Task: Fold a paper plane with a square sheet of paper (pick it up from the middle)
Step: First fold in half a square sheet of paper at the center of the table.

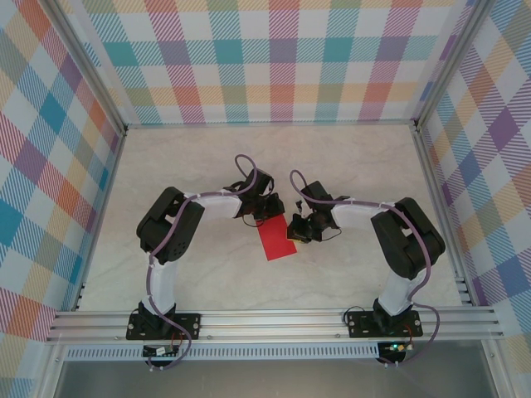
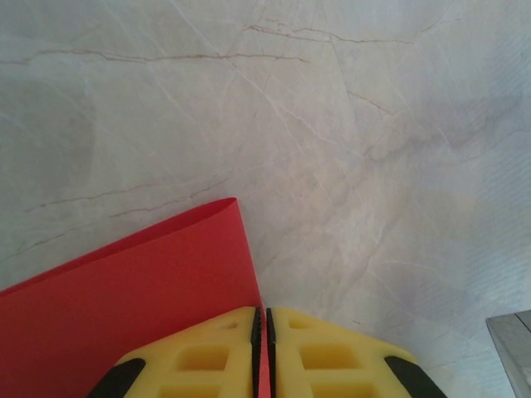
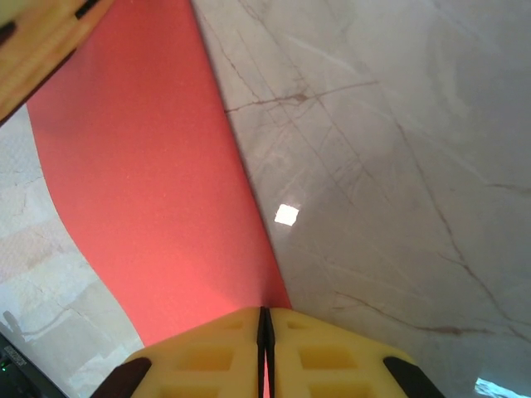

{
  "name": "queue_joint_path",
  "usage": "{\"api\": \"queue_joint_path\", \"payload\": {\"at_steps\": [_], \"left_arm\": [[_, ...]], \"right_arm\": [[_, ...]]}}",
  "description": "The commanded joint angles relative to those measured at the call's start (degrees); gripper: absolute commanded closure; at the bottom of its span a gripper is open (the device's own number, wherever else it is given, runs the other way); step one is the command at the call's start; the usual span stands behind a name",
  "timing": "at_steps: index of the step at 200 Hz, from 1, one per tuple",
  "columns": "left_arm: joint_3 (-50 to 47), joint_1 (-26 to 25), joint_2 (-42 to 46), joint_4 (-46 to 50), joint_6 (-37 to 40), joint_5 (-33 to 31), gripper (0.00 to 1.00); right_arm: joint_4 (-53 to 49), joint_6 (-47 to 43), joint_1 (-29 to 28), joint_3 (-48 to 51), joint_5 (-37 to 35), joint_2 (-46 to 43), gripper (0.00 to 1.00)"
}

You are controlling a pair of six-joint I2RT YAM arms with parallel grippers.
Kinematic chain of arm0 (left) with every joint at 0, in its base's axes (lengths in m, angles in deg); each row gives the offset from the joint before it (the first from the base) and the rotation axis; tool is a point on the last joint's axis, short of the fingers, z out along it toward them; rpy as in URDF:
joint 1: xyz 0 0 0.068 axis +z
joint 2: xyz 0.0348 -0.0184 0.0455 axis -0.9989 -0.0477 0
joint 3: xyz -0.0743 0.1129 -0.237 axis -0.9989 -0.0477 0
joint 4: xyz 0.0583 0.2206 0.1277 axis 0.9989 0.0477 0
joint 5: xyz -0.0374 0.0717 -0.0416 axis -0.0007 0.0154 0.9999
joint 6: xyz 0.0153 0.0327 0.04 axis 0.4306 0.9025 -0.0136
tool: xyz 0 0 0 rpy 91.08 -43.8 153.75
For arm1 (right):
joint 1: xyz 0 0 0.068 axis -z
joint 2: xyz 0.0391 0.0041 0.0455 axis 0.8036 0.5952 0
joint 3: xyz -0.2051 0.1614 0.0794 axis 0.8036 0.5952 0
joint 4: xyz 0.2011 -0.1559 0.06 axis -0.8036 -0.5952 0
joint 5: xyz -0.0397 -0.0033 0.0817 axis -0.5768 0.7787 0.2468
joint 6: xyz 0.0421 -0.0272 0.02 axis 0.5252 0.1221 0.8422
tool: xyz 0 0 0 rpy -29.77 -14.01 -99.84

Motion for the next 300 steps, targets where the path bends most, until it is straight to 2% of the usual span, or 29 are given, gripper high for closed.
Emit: {"api": "queue_joint_path", "payload": {"at_steps": [1,38,77,202,300], "left_arm": [[-1.3,-0.3,3.8,-2.3,0.2,3.6,0.86],[-4.5,-0.7,4.5,-7.5,-1.9,7.3,0.84],[-5.0,-2.1,3.0,-7.5,-2.0,7.9,0.84],[-4.8,-2.5,-0.8,-3.0,0.0,1.6,0.87],[1.7,0.6,-3.6,2.2,4.2,-0.8,0.87]], "right_arm": [[-2.9,-0.7,-0.3,0.9,-1.9,1.8,0.89],[-3.1,-0.5,-0.3,0.6,-2.1,2.1,0.89],[-3.3,-0.6,-0.3,0.5,-2.0,2.4,0.89],[-4.6,-0.6,-0.3,1.2,-1.9,2.3,0.89],[-6.2,-2.8,-0.2,6.0,-0.7,0.8,0.89]]}}
